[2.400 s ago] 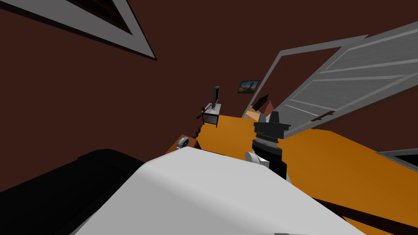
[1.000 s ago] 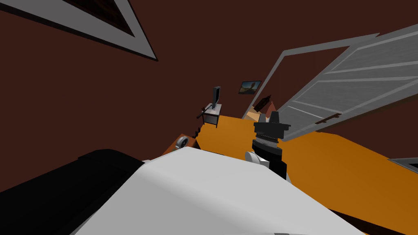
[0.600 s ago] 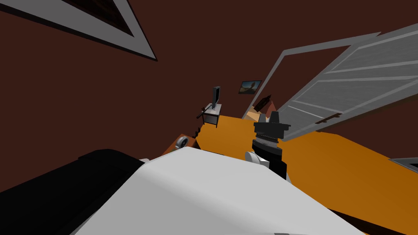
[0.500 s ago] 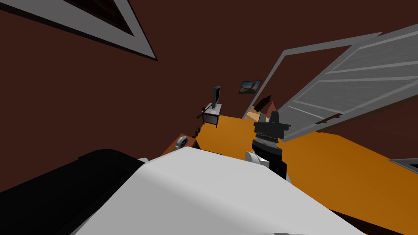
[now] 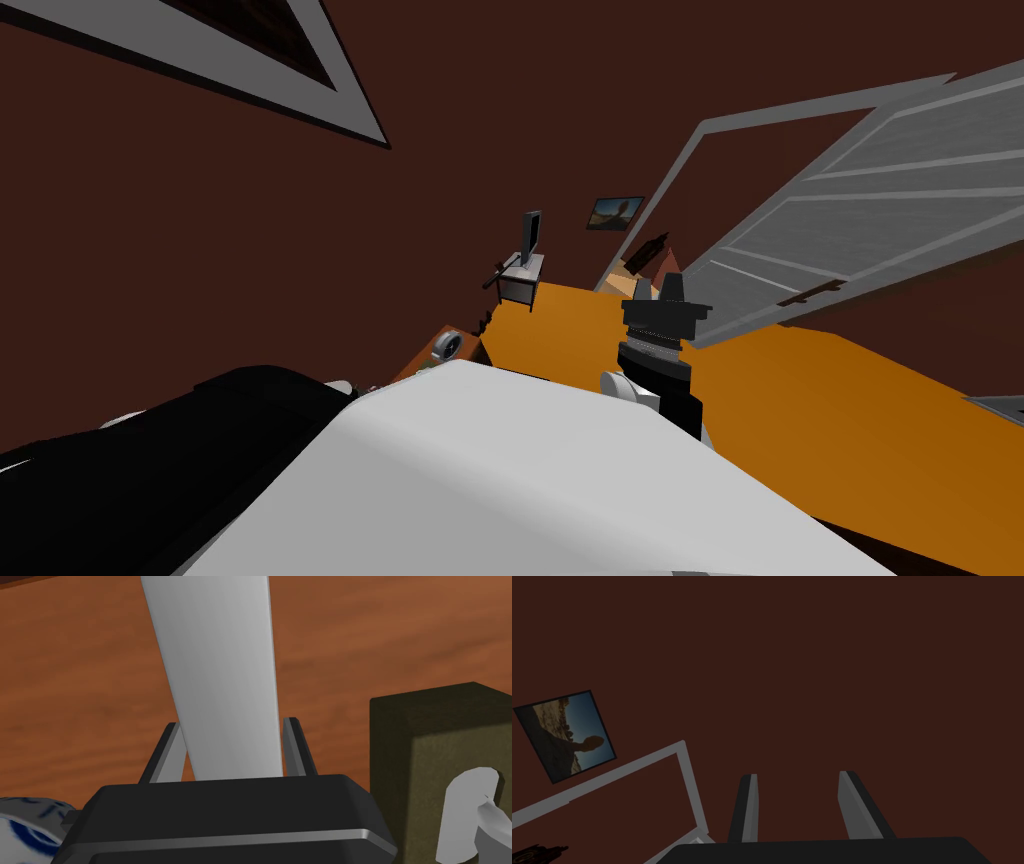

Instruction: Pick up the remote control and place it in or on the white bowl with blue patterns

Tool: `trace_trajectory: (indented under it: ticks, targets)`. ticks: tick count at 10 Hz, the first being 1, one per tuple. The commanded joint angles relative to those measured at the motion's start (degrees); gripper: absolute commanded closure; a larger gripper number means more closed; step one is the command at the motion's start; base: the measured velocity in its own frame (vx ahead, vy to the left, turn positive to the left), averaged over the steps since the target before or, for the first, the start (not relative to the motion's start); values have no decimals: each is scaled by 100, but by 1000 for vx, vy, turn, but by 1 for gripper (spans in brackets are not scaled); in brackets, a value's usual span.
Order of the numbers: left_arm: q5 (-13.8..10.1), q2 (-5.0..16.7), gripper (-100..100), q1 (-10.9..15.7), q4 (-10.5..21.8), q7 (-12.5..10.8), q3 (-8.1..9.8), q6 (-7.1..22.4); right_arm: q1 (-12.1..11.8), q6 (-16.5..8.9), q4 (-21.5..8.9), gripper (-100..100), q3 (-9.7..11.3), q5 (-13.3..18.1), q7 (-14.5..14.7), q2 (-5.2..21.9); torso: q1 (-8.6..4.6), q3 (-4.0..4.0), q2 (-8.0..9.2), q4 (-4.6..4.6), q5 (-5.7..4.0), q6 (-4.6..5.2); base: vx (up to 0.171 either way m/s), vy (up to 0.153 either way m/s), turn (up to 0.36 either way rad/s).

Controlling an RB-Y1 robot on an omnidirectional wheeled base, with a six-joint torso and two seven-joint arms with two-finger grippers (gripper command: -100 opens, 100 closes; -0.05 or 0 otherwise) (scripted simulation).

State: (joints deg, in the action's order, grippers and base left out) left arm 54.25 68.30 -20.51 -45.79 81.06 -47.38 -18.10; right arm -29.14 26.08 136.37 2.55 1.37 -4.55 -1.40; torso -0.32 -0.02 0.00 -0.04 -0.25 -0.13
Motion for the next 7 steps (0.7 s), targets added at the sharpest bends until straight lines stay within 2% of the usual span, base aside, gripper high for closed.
trace_trajectory:
  ticks: [1,3,7]
  targets:
    - [54,162,100,24,-14,-46,9,-30,0,0,0,0,0,0,0,0,0,0,0,0,0,0,-56,-24,55]
    - [83,484,100,-24,-172,28,77,-154,0,0,0,0,0,0,0,0,-8,4,8,1,-1,-2,-92,-31,82]
    - [21,850,100,-84,-509,193,133,-410,1,0,0,0,0,0,0,0,-9,28,48,10,3,-11,-139,-19,102]
